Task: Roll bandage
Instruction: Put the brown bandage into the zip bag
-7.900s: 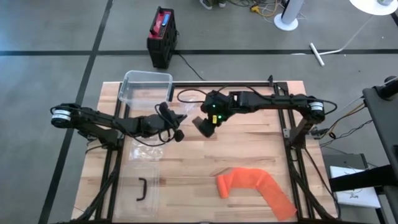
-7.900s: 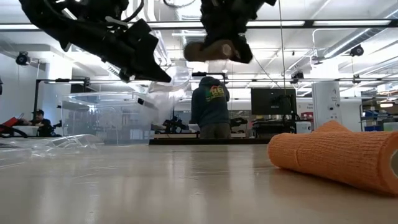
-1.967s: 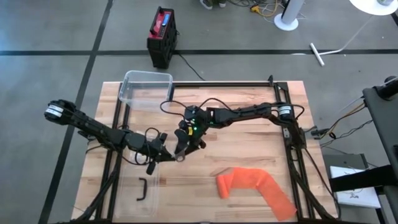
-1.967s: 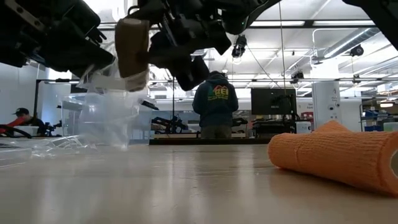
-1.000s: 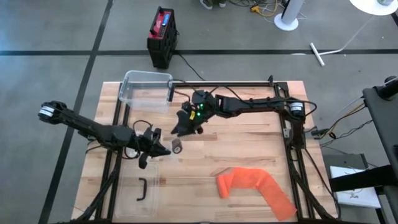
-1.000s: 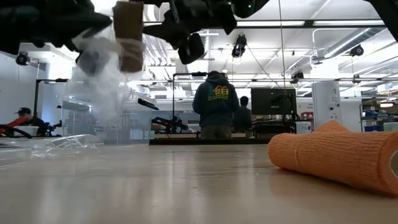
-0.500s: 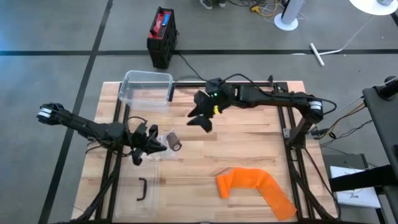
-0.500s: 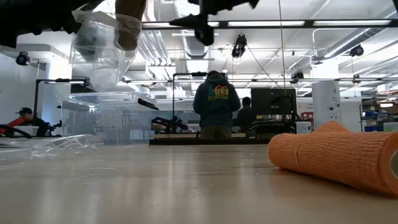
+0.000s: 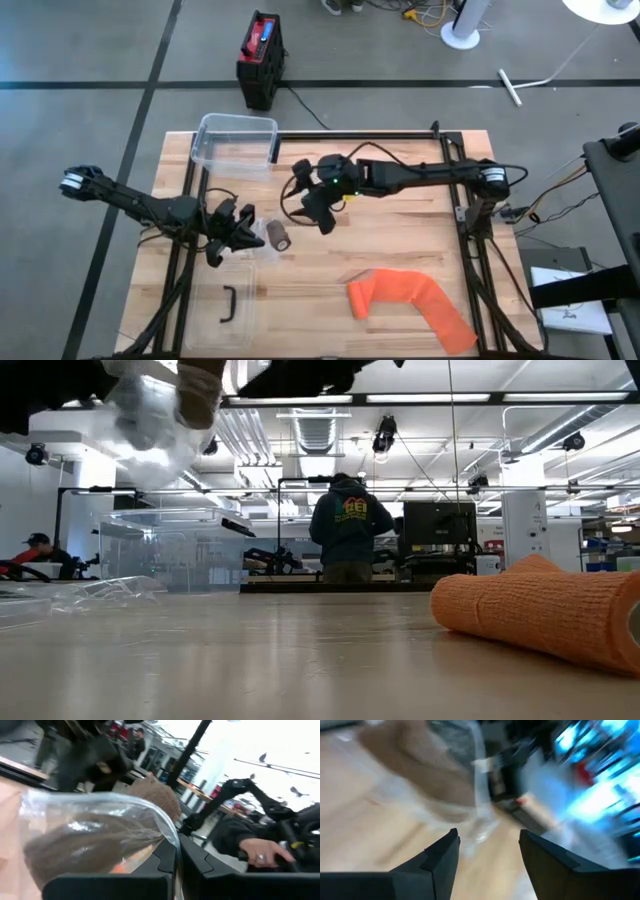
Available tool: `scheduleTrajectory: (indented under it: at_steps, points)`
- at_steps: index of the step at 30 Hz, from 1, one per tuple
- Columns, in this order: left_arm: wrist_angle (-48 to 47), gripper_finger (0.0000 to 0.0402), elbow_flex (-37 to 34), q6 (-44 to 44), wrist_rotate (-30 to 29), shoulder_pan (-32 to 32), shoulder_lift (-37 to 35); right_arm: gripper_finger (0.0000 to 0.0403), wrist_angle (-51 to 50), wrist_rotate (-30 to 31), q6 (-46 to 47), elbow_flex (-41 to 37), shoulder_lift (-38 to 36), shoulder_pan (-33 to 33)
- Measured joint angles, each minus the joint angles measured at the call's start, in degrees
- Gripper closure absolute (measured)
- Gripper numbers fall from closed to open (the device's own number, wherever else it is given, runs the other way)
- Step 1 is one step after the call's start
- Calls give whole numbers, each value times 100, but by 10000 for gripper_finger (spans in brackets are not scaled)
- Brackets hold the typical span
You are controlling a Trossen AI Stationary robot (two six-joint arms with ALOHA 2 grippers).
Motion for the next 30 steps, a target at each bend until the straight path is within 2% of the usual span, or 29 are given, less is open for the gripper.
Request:
scheduleTrajectory:
  at_steps: [3,10,15,20,30]
  points:
    - [85,401,0,-101,82,-2,17,201,203,321,-666,5,11,73]
    - [118,401,0,-183,213,0,10,197,203,102,-1204,3,93,105]
    - [85,401,0,-397,423,0,43,202,235,79,-1427,48,288,121]
    - [65,401,0,-548,428,0,69,204,280,-491,-1363,166,377,123]
    - [81,401,0,-552,481,0,79,204,435,-512,-1565,245,697,134]
